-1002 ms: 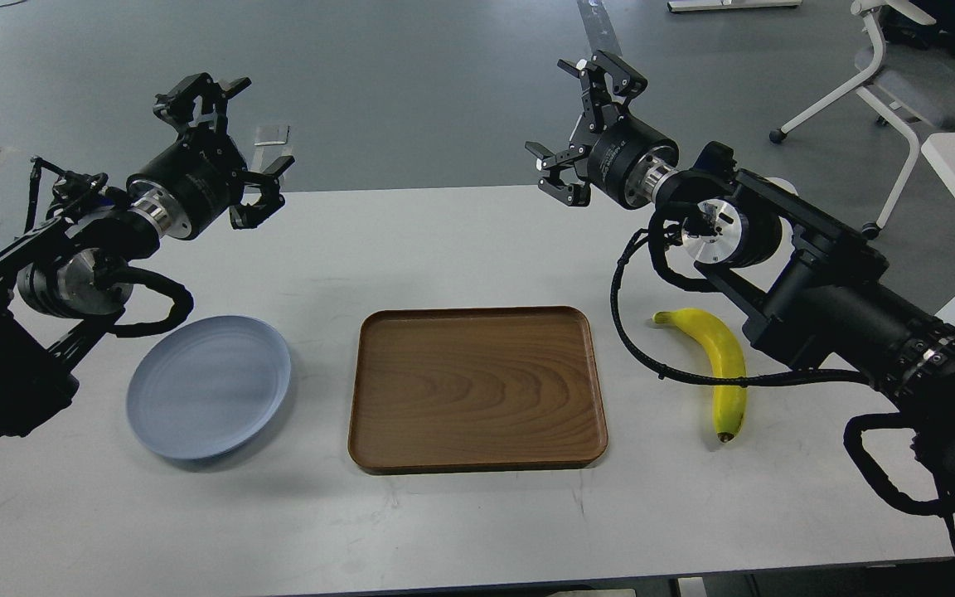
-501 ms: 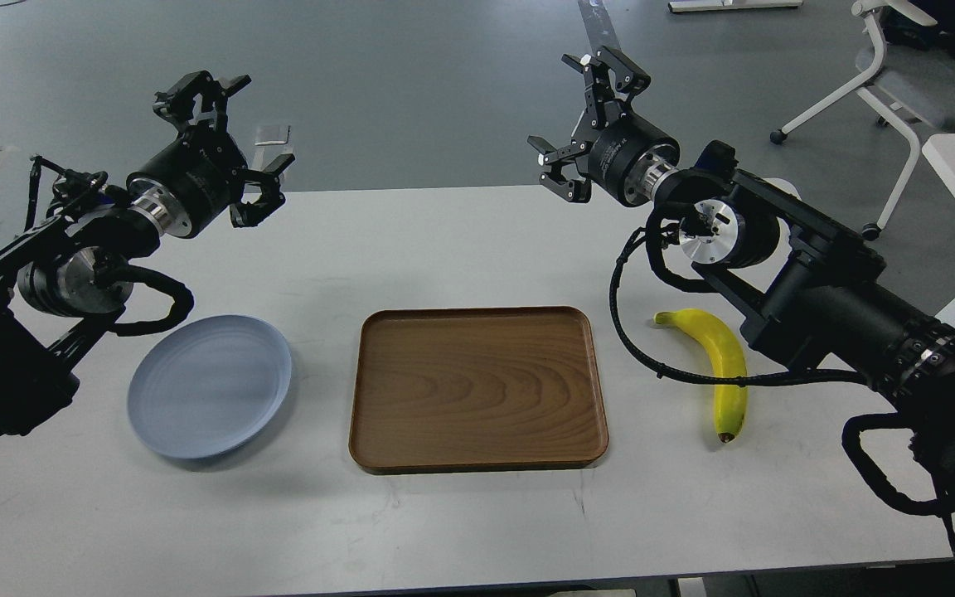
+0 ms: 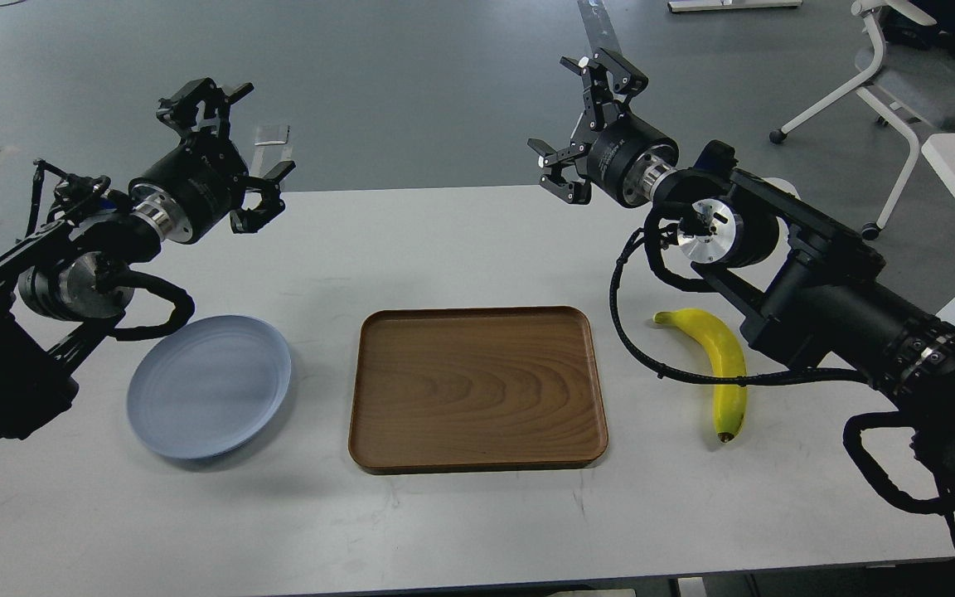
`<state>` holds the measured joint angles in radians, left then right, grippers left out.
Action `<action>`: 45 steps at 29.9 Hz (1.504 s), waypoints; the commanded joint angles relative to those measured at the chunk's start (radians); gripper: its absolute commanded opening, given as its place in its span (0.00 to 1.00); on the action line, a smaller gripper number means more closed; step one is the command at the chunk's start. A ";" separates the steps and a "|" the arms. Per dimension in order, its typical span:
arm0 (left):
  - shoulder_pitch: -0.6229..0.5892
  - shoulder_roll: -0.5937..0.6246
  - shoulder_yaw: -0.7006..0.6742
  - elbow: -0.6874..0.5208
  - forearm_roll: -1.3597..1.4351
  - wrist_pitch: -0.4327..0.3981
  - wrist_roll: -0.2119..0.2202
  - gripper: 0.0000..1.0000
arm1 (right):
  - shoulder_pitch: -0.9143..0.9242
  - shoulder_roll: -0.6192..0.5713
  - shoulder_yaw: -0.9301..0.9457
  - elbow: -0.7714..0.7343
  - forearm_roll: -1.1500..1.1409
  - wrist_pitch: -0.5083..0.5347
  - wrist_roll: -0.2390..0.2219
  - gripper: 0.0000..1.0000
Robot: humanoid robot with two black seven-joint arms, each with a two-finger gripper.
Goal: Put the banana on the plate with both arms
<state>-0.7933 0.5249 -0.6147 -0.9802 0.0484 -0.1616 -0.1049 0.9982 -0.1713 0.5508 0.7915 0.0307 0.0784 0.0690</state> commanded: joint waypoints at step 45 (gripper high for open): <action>0.126 0.420 0.670 -0.081 1.183 0.650 -0.384 0.97 | -0.088 -0.063 0.087 -0.002 0.006 -0.028 0.002 1.00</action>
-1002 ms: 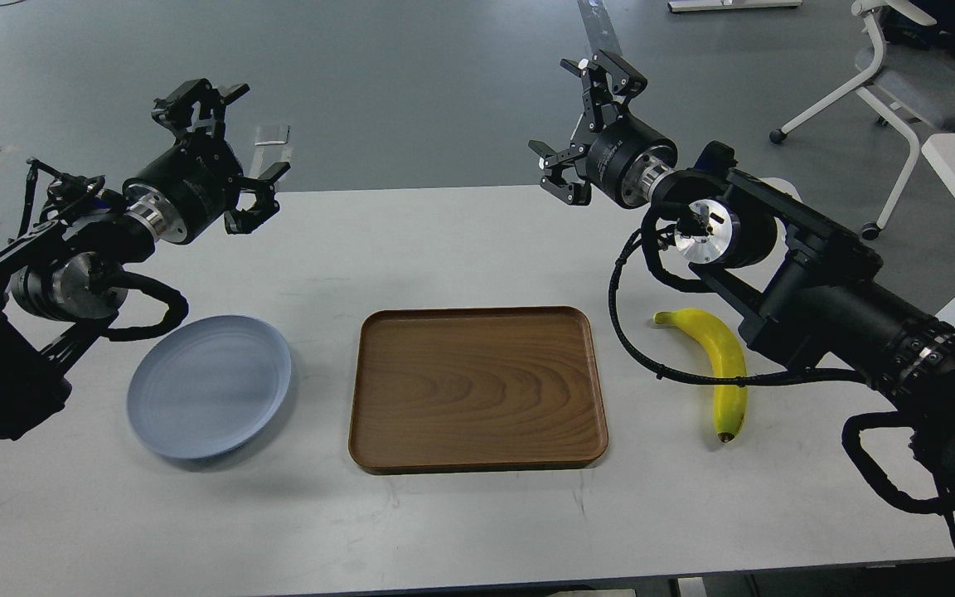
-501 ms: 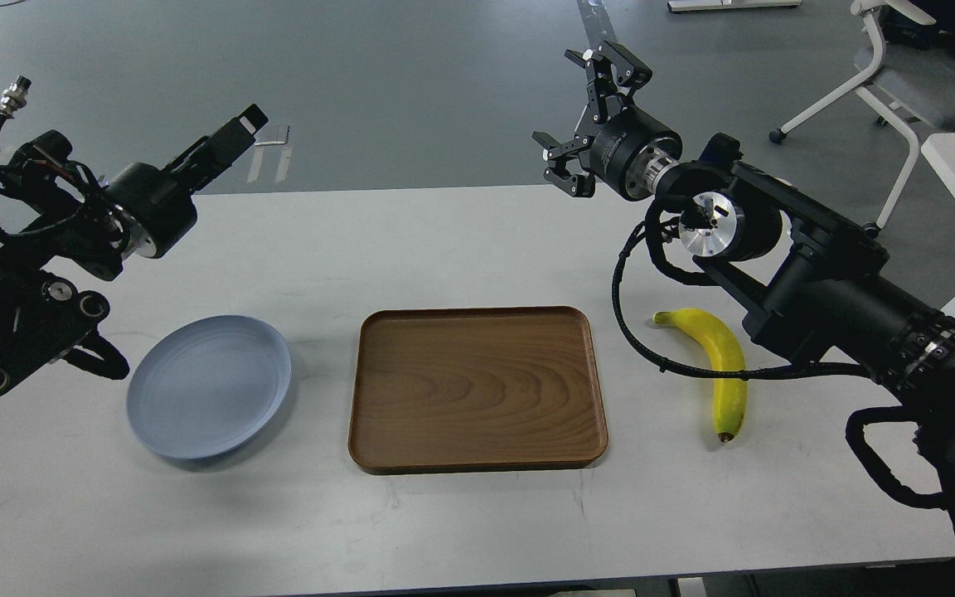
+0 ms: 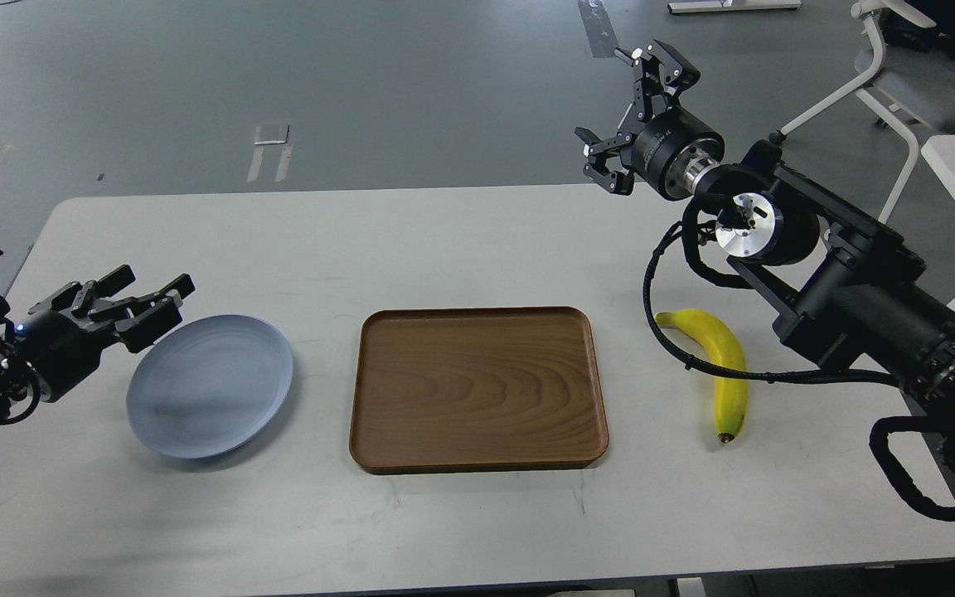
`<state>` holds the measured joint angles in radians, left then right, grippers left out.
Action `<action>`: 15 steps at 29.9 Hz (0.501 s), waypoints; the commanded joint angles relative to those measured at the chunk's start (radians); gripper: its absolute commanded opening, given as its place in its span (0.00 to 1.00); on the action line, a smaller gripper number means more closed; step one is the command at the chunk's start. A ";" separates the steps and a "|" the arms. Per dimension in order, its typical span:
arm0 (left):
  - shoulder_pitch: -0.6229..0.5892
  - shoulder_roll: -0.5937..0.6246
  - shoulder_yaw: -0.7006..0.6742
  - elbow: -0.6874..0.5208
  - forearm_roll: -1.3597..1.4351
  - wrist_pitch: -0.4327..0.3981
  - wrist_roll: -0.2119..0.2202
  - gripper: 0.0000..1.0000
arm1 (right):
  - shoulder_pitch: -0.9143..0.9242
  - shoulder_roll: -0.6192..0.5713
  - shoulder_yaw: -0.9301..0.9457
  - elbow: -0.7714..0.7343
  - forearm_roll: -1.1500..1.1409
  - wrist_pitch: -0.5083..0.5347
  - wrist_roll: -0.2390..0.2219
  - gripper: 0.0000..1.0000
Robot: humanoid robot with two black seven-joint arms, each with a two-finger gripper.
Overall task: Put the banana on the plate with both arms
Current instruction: 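Lower the left gripper to the edge of the light blue plate and grasp it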
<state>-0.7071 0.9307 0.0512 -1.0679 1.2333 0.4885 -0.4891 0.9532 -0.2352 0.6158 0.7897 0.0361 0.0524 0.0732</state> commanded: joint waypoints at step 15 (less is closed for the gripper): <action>0.164 -0.090 0.001 0.158 -0.021 0.000 0.000 0.87 | -0.099 -0.001 0.025 0.005 0.001 -0.022 0.000 1.00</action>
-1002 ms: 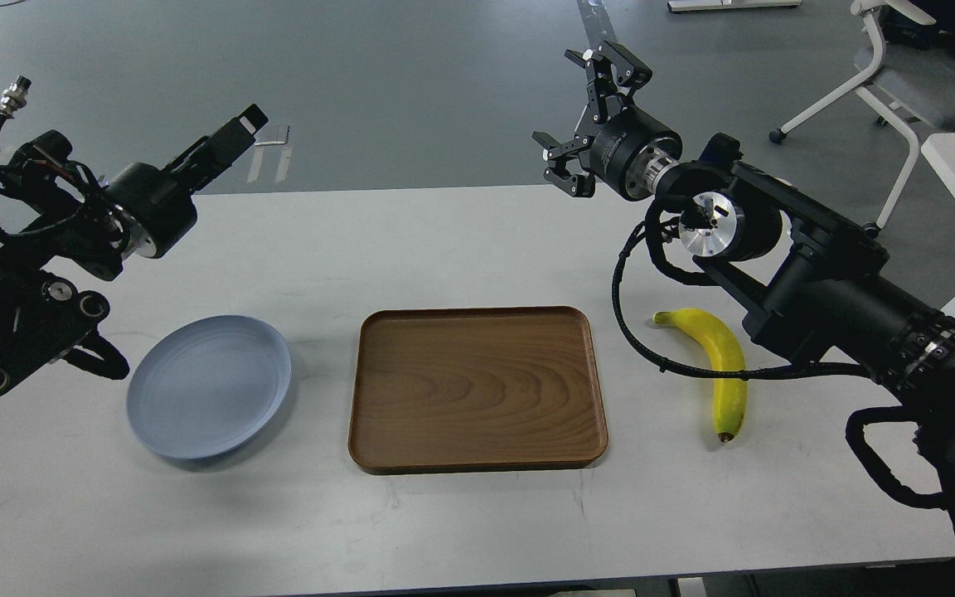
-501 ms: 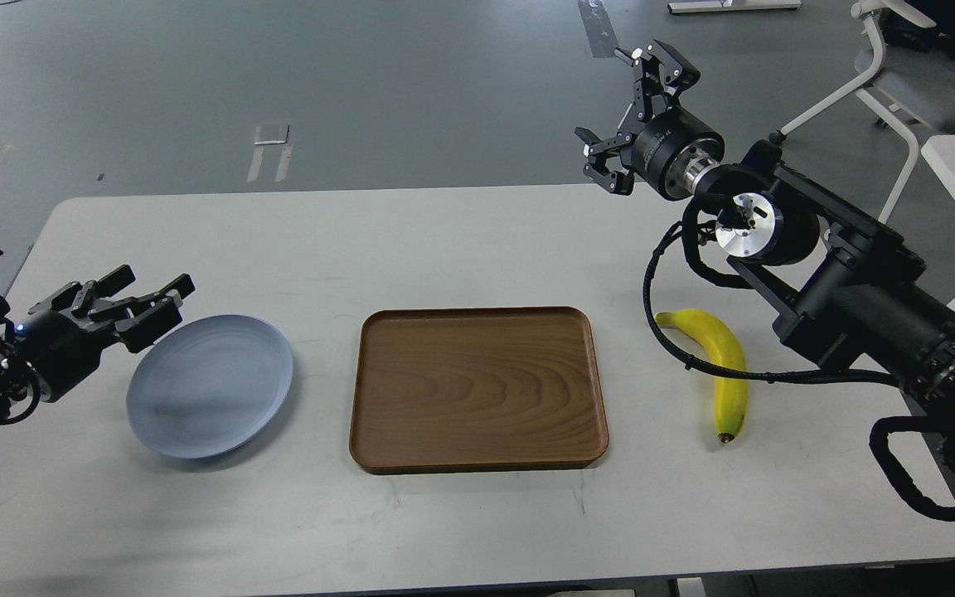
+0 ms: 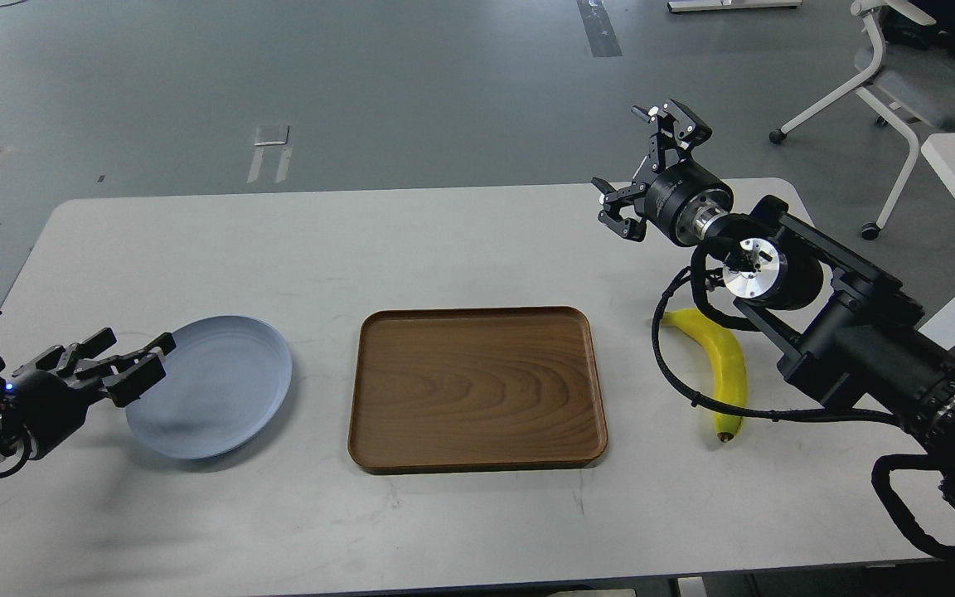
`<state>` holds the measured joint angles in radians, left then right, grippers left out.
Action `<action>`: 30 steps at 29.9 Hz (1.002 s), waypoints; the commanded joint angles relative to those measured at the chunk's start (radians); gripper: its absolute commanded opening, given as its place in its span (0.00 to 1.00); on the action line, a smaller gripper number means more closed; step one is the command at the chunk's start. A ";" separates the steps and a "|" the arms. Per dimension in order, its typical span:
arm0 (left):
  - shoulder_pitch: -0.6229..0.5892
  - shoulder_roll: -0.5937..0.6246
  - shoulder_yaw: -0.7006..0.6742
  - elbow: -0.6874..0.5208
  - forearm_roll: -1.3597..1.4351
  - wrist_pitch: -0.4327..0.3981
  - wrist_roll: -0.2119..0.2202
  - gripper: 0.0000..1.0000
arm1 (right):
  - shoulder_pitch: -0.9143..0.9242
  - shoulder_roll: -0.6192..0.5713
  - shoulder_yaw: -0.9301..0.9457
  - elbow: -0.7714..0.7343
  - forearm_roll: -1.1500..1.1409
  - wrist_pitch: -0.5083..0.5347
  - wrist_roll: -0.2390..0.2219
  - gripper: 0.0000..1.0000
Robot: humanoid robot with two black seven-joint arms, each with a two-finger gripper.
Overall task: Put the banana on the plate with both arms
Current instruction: 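Lower the left gripper to the edge of the light blue plate and grasp it, then lift the plate with the left gripper and carry it over the wooden tray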
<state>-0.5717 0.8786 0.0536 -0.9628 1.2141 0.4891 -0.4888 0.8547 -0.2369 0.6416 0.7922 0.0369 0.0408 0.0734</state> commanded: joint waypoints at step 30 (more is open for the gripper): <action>0.069 -0.070 0.002 0.111 -0.061 0.000 0.000 0.00 | -0.006 0.001 -0.002 0.001 -0.002 -0.075 0.005 1.00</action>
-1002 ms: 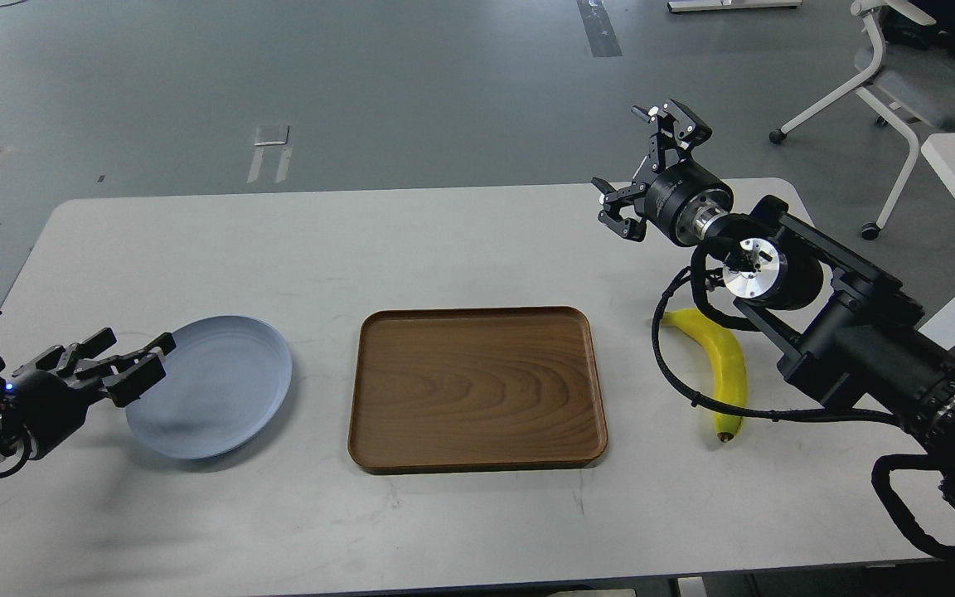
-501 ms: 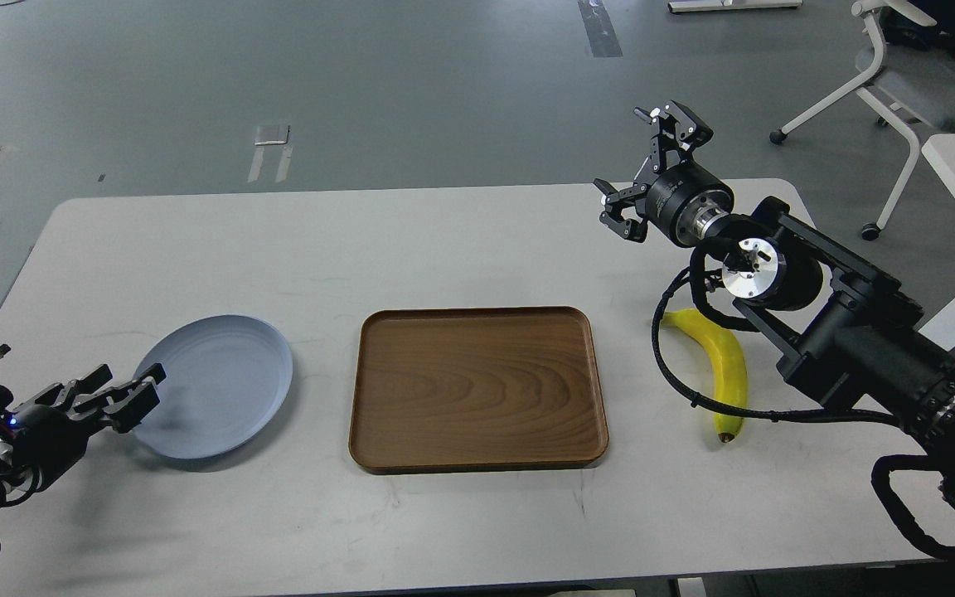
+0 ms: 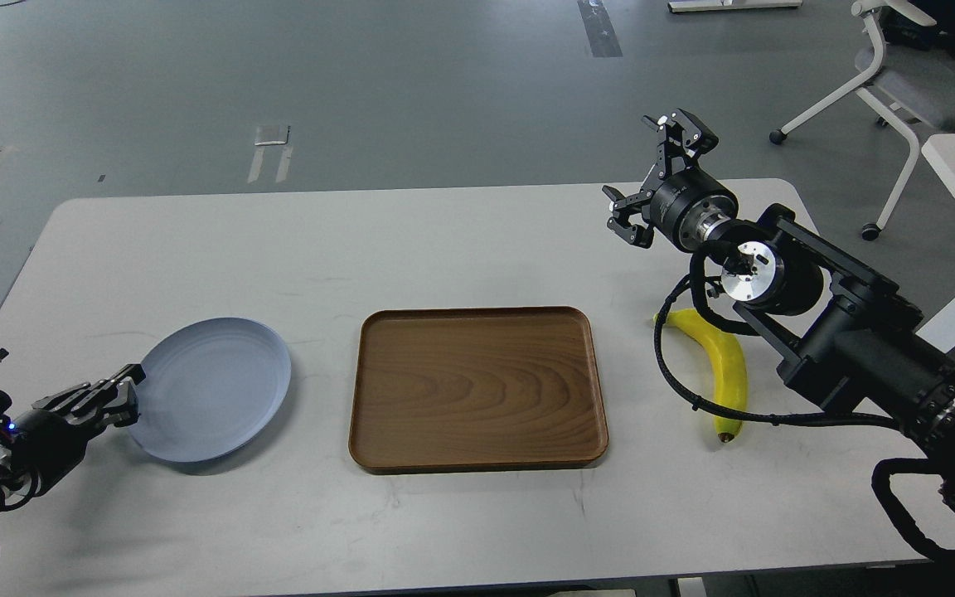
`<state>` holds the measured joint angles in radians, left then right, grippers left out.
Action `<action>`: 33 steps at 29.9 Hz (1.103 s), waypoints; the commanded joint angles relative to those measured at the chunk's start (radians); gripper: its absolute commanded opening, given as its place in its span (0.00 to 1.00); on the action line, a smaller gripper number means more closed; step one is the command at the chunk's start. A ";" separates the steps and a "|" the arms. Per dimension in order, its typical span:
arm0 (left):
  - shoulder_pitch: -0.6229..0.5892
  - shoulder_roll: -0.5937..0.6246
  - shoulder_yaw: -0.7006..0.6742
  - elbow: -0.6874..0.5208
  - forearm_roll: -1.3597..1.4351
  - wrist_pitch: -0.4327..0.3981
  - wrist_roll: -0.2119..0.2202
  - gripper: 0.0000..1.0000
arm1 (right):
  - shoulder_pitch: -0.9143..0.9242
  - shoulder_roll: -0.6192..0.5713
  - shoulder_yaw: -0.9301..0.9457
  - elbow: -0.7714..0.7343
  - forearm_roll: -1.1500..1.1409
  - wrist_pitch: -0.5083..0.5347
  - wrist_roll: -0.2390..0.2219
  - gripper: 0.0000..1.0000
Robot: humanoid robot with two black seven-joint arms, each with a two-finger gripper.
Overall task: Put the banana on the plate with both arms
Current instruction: 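Lift the plate with the left gripper and carry it over the wooden tray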
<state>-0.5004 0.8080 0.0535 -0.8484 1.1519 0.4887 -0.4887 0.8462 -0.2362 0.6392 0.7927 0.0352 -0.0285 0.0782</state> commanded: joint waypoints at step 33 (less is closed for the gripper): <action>-0.389 -0.444 0.126 -0.013 0.284 -0.015 0.000 0.00 | 0.027 -0.063 0.016 0.025 0.002 -0.060 -0.001 1.00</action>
<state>-0.8874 0.4395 0.1752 -0.9210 1.4374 0.4885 -0.4887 0.8729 -0.2933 0.6536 0.8180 0.0368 -0.0889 0.0766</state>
